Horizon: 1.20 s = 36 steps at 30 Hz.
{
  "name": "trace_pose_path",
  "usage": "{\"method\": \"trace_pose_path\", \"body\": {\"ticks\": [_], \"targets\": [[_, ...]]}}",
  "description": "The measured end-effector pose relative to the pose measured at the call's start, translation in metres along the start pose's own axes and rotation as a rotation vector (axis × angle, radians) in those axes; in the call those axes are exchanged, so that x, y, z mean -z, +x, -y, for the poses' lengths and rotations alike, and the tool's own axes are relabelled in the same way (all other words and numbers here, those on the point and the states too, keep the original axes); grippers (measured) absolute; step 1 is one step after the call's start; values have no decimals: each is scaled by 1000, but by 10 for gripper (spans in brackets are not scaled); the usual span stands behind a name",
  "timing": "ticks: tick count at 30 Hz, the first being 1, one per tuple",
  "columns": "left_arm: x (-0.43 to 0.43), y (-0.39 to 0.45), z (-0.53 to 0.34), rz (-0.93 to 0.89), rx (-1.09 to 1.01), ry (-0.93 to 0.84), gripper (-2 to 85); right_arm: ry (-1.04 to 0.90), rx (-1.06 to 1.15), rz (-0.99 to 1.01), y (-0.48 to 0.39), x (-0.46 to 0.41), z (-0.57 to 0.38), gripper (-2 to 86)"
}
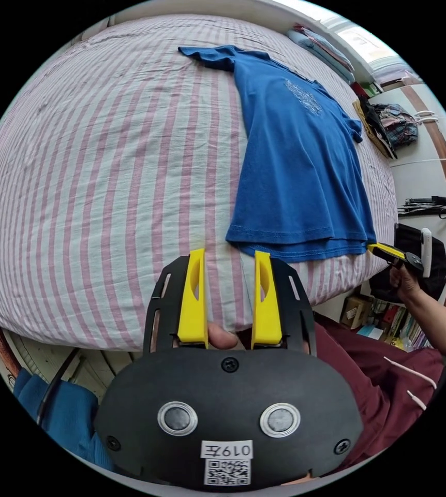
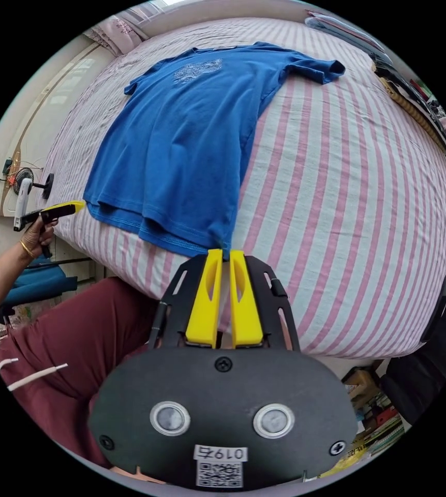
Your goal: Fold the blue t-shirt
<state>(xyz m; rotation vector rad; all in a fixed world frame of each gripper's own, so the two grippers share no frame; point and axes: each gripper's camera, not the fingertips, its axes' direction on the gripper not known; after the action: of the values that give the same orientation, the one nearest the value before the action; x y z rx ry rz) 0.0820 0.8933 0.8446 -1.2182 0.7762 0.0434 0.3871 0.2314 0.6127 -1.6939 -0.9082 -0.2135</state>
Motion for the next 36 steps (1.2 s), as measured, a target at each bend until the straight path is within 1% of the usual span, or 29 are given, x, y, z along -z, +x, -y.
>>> {"method": "trace_pose_path", "body": {"ticks": [5,7,9,13,17,19,25,28,31,33,36], "targets": [[17,21,-10,53,-61,32,102,26,-8,5,-8,-14,-7,5],[26,35,-14,114,-114,56,91,28,-7,0,-11,-20,-10,4],[33,47,-16,137,-164,75,84,27,1,-6,-15,-28,-13,3],[37,70,-19,212,-284,35,77,26,3,2,-20,-39,-17,2],[48,82,-25,185,-354,22,65,42,0,15,-27,-49,-20,2],[54,92,-28,220,-406,14,53,51,-16,26,-29,-54,-21,2],[70,109,-25,193,-403,12,16,69,-37,44,-46,-70,-20,-1],[82,109,-26,136,-321,15,10,74,-39,15,-56,-74,-19,-4],[100,115,-31,150,-291,18,6,81,-14,-58,-70,-69,-20,-5],[113,124,-34,201,-313,13,5,63,79,-178,-86,-65,-22,-6],[133,141,-37,277,-387,1,4,46,236,-294,-107,-62,-27,-6]]}}
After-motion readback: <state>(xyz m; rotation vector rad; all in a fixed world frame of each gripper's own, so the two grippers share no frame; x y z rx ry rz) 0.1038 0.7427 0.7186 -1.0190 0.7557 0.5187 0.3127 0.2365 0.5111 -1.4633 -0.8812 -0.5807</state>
